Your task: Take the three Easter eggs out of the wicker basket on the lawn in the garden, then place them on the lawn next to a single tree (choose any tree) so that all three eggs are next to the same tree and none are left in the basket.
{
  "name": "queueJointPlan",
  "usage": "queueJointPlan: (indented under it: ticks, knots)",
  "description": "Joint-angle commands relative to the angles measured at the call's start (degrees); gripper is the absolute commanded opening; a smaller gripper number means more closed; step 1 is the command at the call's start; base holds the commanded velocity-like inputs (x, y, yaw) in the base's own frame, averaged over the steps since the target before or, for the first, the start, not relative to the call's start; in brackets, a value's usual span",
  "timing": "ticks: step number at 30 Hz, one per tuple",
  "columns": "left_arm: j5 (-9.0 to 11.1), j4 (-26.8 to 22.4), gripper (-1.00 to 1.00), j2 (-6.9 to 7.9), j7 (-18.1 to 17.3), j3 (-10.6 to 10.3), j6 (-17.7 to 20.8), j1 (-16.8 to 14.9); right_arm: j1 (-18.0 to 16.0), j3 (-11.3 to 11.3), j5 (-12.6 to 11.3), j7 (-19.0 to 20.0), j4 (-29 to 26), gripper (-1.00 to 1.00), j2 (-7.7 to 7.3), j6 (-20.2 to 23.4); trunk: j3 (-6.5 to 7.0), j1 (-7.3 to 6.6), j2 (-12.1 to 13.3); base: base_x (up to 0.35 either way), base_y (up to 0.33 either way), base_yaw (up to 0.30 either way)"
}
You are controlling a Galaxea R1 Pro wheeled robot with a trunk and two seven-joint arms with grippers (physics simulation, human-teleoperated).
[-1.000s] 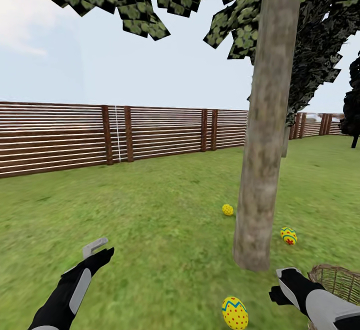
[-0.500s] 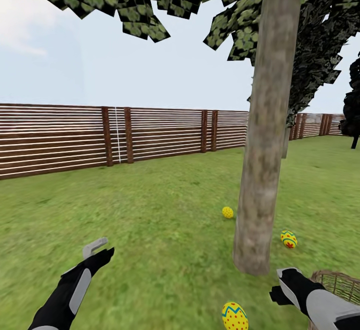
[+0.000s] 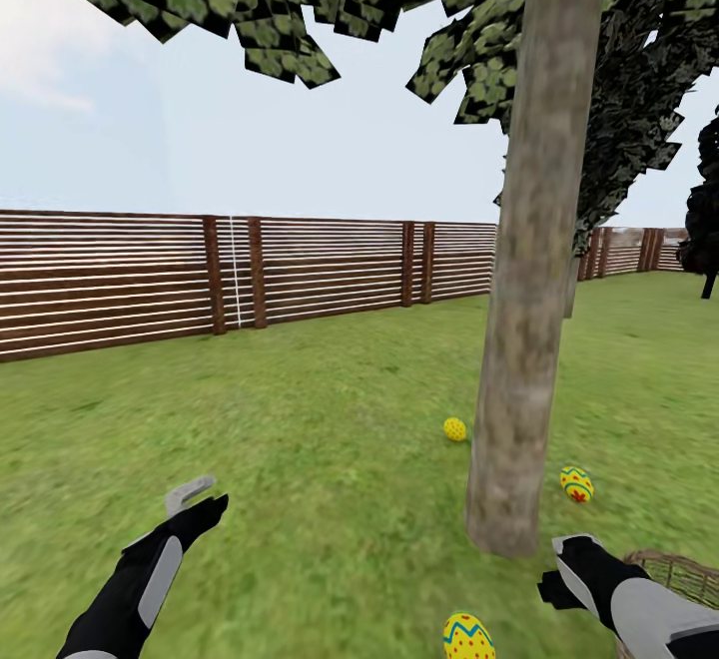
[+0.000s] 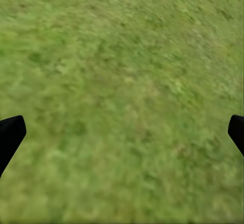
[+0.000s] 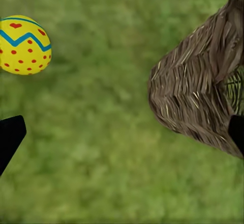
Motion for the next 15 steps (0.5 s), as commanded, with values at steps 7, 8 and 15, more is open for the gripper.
queueJointPlan:
  ticks: [7, 8, 15]
  knots:
    - [0.59, 1.31, 1.0, 0.01, 0.33, -0.19, 0.24, -0.03, -0.01, 0.39, -0.55, -0.25, -0.13, 1.0, -0.03, 0.33, 1.19, -1.55, 2.79, 0.0, 0.0, 0.0]
    - [0.6, 1.33, 1.0, 0.01, 0.33, -0.17, 0.23, -0.03, -0.01, 0.39, -0.55, -0.28, -0.13, 1.0, -0.04, 0.33, 1.37, -1.77, 3.19, 0.0, 0.0, 0.0]
    - [0.6, 1.38, 1.0, 0.01, 0.33, -0.13, 0.23, -0.02, -0.01, 0.39, -0.56, -0.33, -0.13, 1.0, -0.05, 0.32, 2.63, -3.31, 6.0, 0.0, 0.0, 0.0]
